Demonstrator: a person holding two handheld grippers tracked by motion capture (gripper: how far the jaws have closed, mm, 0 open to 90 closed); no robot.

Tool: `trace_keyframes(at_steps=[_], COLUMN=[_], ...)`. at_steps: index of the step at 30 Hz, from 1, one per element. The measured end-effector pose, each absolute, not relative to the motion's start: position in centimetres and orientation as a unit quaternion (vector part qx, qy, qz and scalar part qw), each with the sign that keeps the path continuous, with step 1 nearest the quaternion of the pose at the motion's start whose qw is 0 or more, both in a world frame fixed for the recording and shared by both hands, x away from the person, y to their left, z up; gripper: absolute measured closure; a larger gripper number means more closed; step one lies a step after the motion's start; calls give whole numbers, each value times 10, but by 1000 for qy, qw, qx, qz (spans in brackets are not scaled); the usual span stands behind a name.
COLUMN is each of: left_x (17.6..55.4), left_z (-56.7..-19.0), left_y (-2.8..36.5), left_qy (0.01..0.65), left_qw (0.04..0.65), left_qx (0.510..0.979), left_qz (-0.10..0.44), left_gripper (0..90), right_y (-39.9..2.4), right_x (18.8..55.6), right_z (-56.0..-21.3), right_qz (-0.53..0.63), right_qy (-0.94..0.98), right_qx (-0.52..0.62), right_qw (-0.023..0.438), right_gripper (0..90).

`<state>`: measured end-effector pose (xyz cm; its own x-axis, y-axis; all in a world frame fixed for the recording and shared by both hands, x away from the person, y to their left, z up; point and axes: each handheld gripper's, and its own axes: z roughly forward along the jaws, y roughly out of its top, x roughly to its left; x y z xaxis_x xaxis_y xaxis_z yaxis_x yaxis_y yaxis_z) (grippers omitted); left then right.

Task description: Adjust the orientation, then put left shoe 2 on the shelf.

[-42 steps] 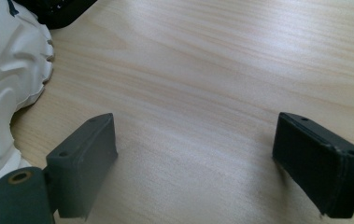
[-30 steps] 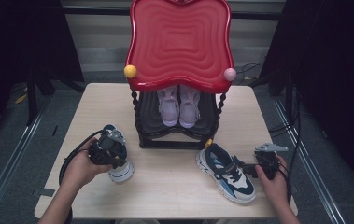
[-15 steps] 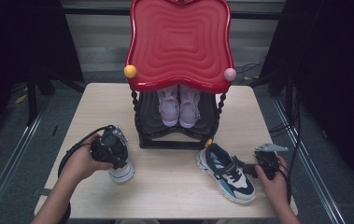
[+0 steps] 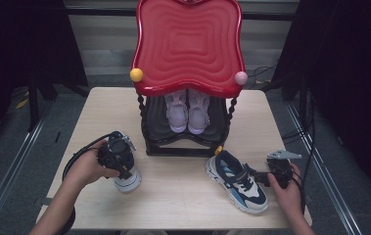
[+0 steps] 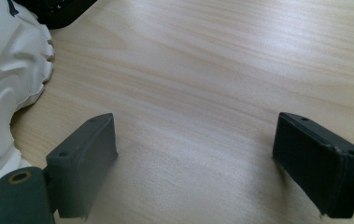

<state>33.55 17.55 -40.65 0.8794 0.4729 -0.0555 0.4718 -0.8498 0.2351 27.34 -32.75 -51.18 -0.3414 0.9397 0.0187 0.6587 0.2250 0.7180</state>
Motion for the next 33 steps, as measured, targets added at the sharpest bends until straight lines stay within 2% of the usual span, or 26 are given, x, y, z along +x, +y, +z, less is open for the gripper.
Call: trace_keyframes(at_steps=[8, 24, 33], left_x=[337, 343, 343], left_z=[-409, -417, -422], left_y=[172, 166, 161], left_qy=[240, 219, 237], left_qw=[106, 67, 75], left_qx=[965, 973, 967], left_qz=[-11, -41, -49], left_gripper=[477, 535, 558], right_y=[-328, -327, -327], right_x=[273, 273, 273], right_z=[-512, -512, -512], right_qz=[324, 324, 324], right_qy=[752, 752, 752], right_qx=[531, 531, 531], right_qw=[217, 217, 217], right_gripper=[127, 127, 127])
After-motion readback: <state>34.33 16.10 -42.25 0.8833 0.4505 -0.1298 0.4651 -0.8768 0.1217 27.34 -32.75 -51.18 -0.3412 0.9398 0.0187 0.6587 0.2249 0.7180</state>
